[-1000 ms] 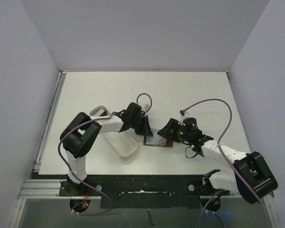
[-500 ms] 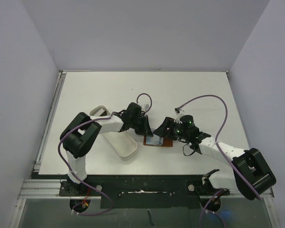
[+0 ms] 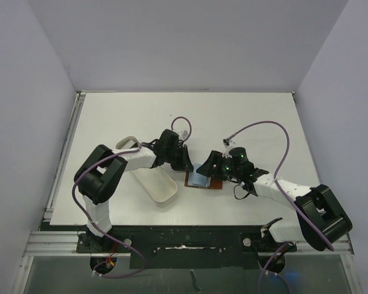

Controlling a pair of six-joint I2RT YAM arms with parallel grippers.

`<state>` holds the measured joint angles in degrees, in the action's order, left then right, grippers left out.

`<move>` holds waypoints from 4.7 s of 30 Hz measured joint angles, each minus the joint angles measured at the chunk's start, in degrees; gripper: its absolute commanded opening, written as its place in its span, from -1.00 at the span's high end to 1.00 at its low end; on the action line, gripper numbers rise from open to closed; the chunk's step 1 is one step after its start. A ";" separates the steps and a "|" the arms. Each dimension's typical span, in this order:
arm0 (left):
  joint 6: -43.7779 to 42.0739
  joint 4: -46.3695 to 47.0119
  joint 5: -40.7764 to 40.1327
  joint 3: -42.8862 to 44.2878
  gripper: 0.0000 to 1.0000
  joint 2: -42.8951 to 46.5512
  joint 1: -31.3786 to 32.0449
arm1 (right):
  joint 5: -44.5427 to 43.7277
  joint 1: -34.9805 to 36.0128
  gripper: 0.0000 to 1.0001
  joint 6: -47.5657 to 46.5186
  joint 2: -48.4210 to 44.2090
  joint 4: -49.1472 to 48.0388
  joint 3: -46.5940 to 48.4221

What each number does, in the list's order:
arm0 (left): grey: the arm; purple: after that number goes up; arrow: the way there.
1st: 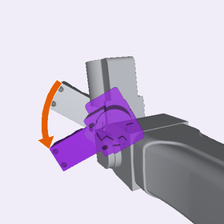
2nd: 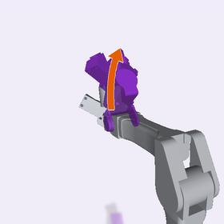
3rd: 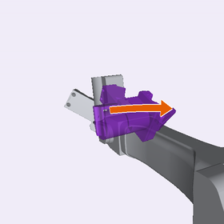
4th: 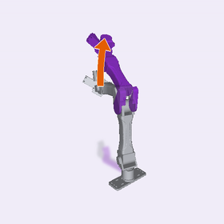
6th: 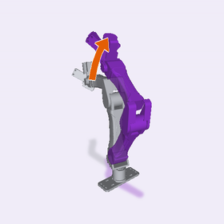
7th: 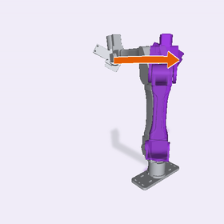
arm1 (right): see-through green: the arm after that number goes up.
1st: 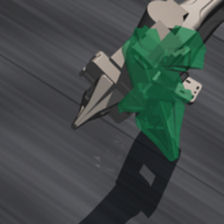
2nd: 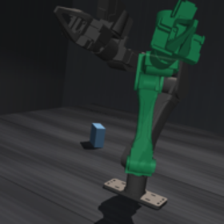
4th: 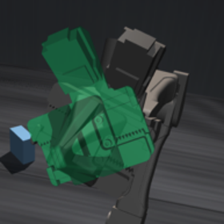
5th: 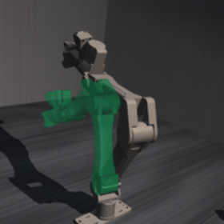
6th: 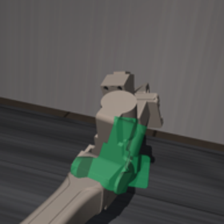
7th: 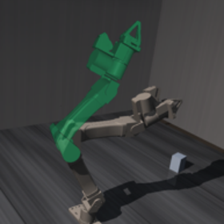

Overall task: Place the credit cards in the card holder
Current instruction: Turn over the card slot in the card holder.

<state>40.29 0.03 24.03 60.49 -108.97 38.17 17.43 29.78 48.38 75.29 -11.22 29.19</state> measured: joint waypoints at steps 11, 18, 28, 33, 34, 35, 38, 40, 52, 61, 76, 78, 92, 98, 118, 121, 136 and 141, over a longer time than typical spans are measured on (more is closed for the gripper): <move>0.13 0.20 -1.29 -0.13 0.64 4.28 -2.51 | -6.08 0.28 -0.04 -0.04 -1.18 5.51 0.00; 0.13 0.33 -0.48 -0.35 0.56 4.26 -1.70 | -13.64 0.28 0.07 -0.24 -4.39 14.69 0.74; -0.61 0.13 -0.09 -0.20 0.56 3.26 -1.14 | -19.96 0.37 0.22 -0.22 -9.35 23.30 2.73; -0.59 0.07 0.22 -0.09 0.55 2.19 -1.14 | -18.40 1.95 0.23 -0.57 -10.69 21.29 2.86; -0.57 0.15 0.28 -0.09 0.55 2.19 -1.14 | -18.03 2.64 0.24 -0.61 -10.62 20.61 2.99; -0.52 0.24 0.44 -0.09 0.54 2.19 -1.14 | -17.81 3.50 0.26 -0.66 -10.49 20.17 3.32; -0.24 0.33 0.81 -0.09 0.49 2.19 -1.14 | -17.42 5.62 0.34 -0.87 -8.46 18.10 5.01; 0.07 0.68 1.07 -0.09 0.45 2.16 -1.14 | -17.38 6.40 0.40 -1.03 -6.21 17.16 6.32; 1.49 2.86 0.79 -0.74 0.42 -0.20 -1.05 | -20.79 6.62 0.54 0.13 -0.11 16.37 4.79; 2.75 4.72 0.26 -0.74 0.42 -0.76 0.04 | -21.59 6.64 0.61 1.81 3.76 11.45 1.11; 10.16 11.45 0.92 -1.77 0.42 -1.95 3.04 | -22.56 7.02 0.63 4.09 4.07 2.73 -2.67; 11.56 13.20 1.55 -2.25 0.42 -2.29 3.15 | -22.64 7.02 0.63 4.24 3.74 1.70 -3.39; 16.26 17.49 3.26 -3.04 0.42 -2.38 4.13 | -23.52 7.06 0.56 3.67 -4.50 1.40 -8.79; 17.25 18.64 3.54 -3.04 0.42 -2.38 4.87 | -24.13 7.06 0.55 3.23 -5.40 1.44 -9.40; 19.28 20.37 3.65 -3.02 0.42 -2.36 7.76 | -30.08 7.06 0.35 3.30 -21.49 8.96 -11.67; 19.30 20.37 3.63 -3.02 0.42 -2.36 8.24 | -30.95 7.06 0.33 3.50 -25.79 10.97 -11.67; 14.01 13.64 -0.07 -0.39 0.43 -0.61 8.44 | -30.49 7.08 0.32 5.07 -27.28 16.94 -8.22; 7.85 5.64 -2.95 0.52 0.43 5.33 3.96 | -27.91 7.19 0.33 5.18 -21.84 16.81 -6.73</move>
<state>48.14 5.67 21.08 61.01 -103.63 42.13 -10.48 36.97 53.56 53.45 5.58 22.46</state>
